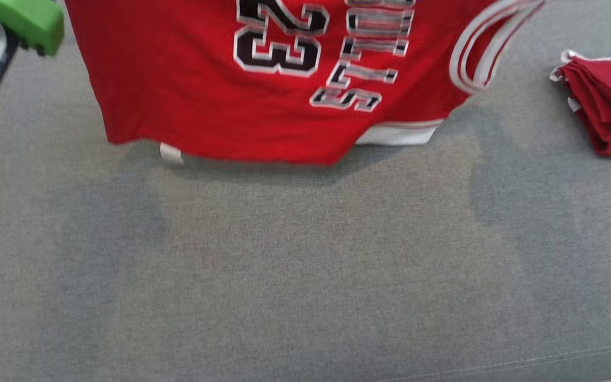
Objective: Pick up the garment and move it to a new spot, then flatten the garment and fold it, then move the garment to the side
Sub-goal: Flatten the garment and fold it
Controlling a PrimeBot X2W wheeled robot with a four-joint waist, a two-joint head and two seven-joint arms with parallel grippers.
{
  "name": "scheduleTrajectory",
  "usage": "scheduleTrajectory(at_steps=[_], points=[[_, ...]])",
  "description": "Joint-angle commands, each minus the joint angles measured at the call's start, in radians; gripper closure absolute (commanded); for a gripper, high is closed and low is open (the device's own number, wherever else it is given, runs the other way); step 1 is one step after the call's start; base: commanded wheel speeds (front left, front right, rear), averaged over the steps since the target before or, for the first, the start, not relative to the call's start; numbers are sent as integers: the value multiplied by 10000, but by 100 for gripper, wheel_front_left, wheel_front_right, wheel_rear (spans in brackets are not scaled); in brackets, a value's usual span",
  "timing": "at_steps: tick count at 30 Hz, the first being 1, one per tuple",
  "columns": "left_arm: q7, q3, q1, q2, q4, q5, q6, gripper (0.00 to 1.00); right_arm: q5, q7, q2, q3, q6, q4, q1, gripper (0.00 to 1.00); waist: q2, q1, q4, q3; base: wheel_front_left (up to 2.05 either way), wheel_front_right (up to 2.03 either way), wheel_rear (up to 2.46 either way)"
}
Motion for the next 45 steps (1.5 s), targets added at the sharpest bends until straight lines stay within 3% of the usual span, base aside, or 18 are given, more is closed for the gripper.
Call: scheduleTrajectory(at_steps=[1,7,12,15,20,26,34,39,45], points=[[-102,-25,-894,101,113,325,17,100,-272,-30,-186,-68,-16,92,-828,100,0,-2,204,1794,0,0,0],[-648,70,-3208,-149,888,1102,407,100,-1120,-609,-96,-871,-16,1115,-2960,100,0,-2,371,2665,0,0,0],[-1087,152,-4234,-328,1315,1530,690,100,-2178,-1146,80,-2107,-17,1647,-4011,100,0,-2,371,2824,0,0,0],[-1200,328,-4010,-405,1535,1428,746,100,-2924,-1237,359,-2952,-17,1529,-3994,100,0,-2,323,3155,0,0,0],[-1204,670,-3023,-510,1296,1212,712,100,-2425,-1248,409,-2910,-17,1356,-3012,100,0,-2,221,3785,0,0,0],[-1200,1282,-1072,-854,774,948,812,100,-1159,-1249,64,-2754,-19,336,-657,100,0,-2,228,4153,0,0,0],[-1203,2624,3343,-1703,-453,1072,692,100,703,-1252,-680,-2763,-19,-1885,4844,100,0,-2,297,3163,0,0,0],[-1203,3330,5436,-2248,-608,1299,511,100,1351,-1253,-343,-3325,-20,-2301,7448,100,0,-2,215,2294,0,0,0],[-1202,3837,7398,-2951,-490,1612,253,100,1474,-1251,194,-3634,-20,-2139,9530,100,0,-2,178,1153,0,0,0]])
